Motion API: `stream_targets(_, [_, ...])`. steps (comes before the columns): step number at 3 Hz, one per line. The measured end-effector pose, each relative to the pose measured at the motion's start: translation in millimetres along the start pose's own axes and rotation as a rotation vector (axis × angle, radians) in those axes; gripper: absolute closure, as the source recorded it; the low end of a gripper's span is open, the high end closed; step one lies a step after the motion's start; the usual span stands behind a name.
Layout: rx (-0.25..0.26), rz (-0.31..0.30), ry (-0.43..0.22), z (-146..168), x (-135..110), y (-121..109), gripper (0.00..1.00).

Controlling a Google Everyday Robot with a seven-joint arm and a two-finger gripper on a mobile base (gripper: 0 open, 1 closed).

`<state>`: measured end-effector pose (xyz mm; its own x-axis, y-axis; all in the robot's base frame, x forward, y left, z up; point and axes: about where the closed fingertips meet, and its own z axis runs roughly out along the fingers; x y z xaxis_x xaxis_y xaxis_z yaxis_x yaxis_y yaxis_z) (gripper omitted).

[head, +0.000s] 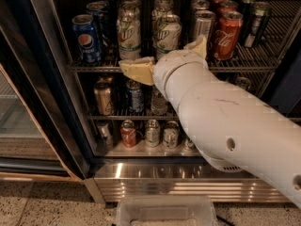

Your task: Pick 7up can from top shelf of fridge

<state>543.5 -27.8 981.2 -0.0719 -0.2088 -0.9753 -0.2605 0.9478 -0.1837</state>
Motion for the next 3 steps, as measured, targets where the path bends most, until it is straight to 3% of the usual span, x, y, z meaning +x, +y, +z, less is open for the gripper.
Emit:
stream_targets(1, [-0.028,0.044,-0.014,3.1,-3.7,3.9,0.0])
stream_targets(2, [-0.028,0.044,-0.014,3.1,-3.7,3.9,0.0])
stream_targets(3, [-0.028,0.044,-0.014,3.1,-3.7,3.9,0.13])
